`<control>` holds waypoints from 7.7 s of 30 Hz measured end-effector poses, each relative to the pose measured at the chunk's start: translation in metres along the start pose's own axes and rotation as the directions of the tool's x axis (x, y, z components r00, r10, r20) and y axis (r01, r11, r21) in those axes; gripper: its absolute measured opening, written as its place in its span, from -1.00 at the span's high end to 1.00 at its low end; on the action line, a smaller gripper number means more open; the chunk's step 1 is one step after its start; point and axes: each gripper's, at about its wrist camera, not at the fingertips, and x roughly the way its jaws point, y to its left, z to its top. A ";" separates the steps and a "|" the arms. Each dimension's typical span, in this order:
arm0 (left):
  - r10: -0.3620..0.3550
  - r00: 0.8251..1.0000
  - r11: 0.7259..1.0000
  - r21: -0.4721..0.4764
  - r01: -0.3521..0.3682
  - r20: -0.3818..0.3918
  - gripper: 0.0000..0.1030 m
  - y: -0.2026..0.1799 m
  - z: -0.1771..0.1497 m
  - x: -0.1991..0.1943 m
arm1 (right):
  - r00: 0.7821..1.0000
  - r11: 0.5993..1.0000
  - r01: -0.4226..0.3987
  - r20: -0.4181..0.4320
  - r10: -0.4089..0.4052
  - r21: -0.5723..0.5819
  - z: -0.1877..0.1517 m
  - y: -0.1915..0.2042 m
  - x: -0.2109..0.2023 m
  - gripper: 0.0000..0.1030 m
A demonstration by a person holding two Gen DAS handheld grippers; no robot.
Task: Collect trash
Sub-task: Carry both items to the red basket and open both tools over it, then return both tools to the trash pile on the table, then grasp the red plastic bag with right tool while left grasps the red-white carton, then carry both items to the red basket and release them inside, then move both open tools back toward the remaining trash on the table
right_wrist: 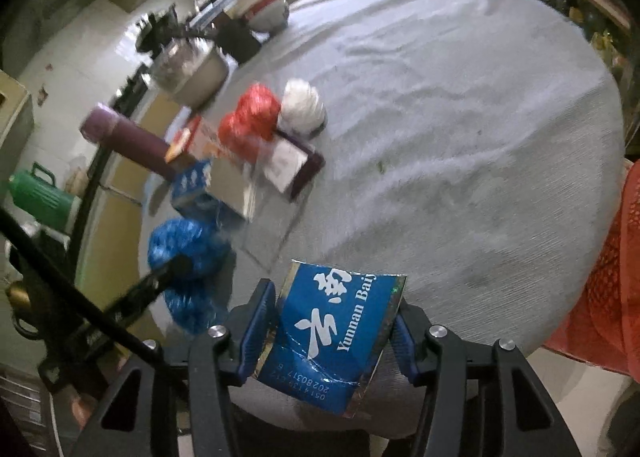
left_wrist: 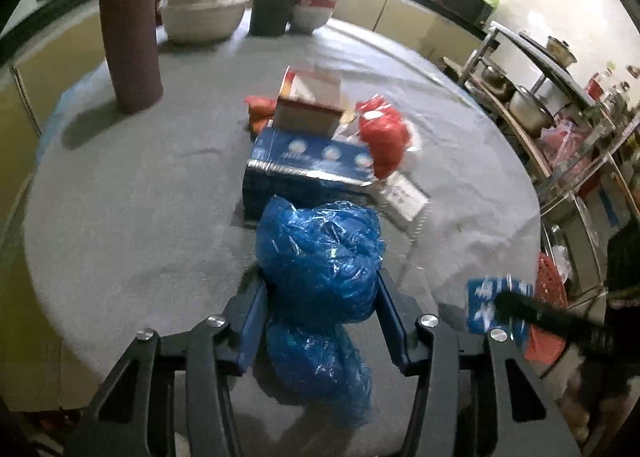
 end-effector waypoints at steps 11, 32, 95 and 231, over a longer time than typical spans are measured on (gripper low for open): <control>-0.161 0.981 0.939 0.322 0.118 0.110 -0.03 -0.117 0.000 -0.067 | 0.935 0.988 0.046 0.341 -0.095 0.149 0.000 -0.090 -0.110 -0.10; -0.260 0.909 0.663 0.624 0.413 -0.325 -0.15 -0.385 -0.056 0.071 | 0.864 0.793 -0.002 0.401 -0.306 0.610 -0.079 -0.303 -0.211 -0.23; -0.144 0.990 0.881 0.456 0.126 0.005 -0.31 -0.241 0.011 -0.057 | 0.788 0.802 -0.152 0.561 -0.255 0.577 -0.060 -0.295 -0.245 -0.26; -0.124 0.991 0.883 0.449 0.135 -0.054 -0.40 -0.196 -0.020 -0.001 | 0.891 0.951 -0.018 0.437 -0.124 0.308 -0.043 -0.193 -0.157 -0.20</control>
